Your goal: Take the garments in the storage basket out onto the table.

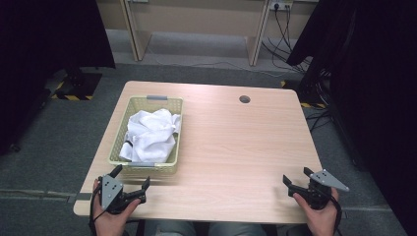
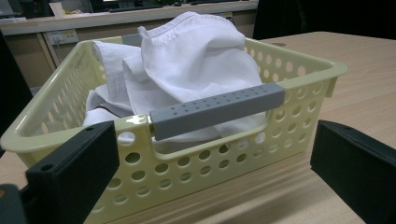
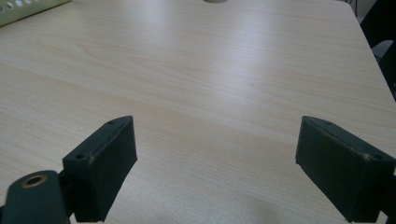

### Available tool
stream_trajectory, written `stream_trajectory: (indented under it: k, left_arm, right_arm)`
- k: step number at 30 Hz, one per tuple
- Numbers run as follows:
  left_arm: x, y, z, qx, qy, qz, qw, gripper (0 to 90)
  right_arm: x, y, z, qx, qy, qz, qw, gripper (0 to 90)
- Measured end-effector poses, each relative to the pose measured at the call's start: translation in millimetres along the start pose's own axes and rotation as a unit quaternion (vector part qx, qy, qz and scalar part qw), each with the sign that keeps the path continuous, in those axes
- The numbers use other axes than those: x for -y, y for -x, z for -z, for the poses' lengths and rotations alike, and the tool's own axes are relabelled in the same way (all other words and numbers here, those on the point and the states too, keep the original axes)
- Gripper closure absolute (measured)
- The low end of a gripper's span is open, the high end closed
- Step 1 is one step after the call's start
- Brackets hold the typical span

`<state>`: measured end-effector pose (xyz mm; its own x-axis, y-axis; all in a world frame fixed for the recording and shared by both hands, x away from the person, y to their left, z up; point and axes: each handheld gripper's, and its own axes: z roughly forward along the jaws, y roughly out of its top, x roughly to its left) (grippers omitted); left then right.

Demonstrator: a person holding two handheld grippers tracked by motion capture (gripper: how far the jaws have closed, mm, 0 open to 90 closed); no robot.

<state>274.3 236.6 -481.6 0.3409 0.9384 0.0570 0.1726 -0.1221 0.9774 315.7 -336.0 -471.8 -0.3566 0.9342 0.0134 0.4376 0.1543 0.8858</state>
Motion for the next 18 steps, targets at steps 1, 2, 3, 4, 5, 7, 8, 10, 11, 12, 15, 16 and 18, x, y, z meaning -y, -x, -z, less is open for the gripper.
stream_trajectory:
  k: [1, 2, 3, 4, 5, 7, 8, 10, 11, 12, 15, 16, 18]
  left_arm:
    - [0.0, -0.2, -0.2, 0.002, -0.001, 0.0, 1.0, 0.7]
    - [-0.1, -0.3, -0.2, 0.003, -0.001, 0.0, 1.0, 0.7]
    - [-0.1, -0.2, -0.4, 0.004, -0.002, 0.0, 1.0, 0.7]
    - [-0.2, 0.1, -0.7, 0.004, -0.002, -0.001, 1.0, 0.7]
    - [-0.3, 0.5, -0.9, 0.005, -0.003, -0.002, 1.0, 0.6]
    - [-0.4, 1.1, -1.0, 0.005, -0.005, -0.007, 0.9999, 0.6]
    - [-0.4, 1.2, -1.0, 0.006, -0.004, -0.008, 0.9999, 0.6]
    - [-0.3, 0.9, -0.8, 0.006, -0.003, -0.007, 1.0, 0.7]
    - [-0.3, 0.7, -0.8, 0.006, -0.003, -0.006, 1.0, 0.7]
    - [-0.3, 0.7, -0.8, 0.006, -0.003, -0.006, 1.0, 0.6]
    - [-0.3, 0.7, -0.8, 0.008, -0.003, -0.007, 0.9999, 0.9]
    - [-0.4, 0.9, -0.9, 0.008, -0.004, -0.007, 0.9999, 1.0]
    - [-0.3, 0.8, -0.8, 0.008, -0.003, -0.007, 0.9999, 1.1]
  right_arm:
    - [0.0, 0.0, -0.1, 0.0, 0.0, 0.0, 1.0, 12.7]
    - [-0.1, 0.1, -0.1, 0.0, 0.0, 0.001, 1.0, 12.7]
    - [-0.1, 0.1, -0.1, 0.0, 0.0, 0.002, 1.0, 12.7]
    - [-0.1, 0.0, -0.1, 0.001, 0.0, 0.002, 1.0, 12.7]
    - [-0.1, 0.1, -0.1, 0.001, 0.0, 0.002, 1.0, 12.7]
    - [0.0, 0.1, -0.1, 0.0, 0.0, 0.001, 1.0, 12.7]
    - [0.0, 0.0, 0.0, 0.0, 0.0, 0.0, 1.0, 12.7]
    - [0.0, 0.0, -0.1, 0.0, 0.0, 0.0, 1.0, 12.8]
    - [0.0, 0.1, -0.1, 0.0, 0.0, 0.0, 1.0, 12.7]
    - [0.0, 0.1, -0.1, 0.0, 0.0, 0.0, 1.0, 12.7]
    - [-0.1, 0.1, -0.2, 0.001, -0.001, 0.001, 1.0, 12.7]
    - [-0.1, 0.1, -0.1, 0.001, 0.0, 0.001, 1.0, 12.7]
    - [0.0, 0.0, -0.1, 0.001, 0.0, -0.001, 1.0, 12.6]
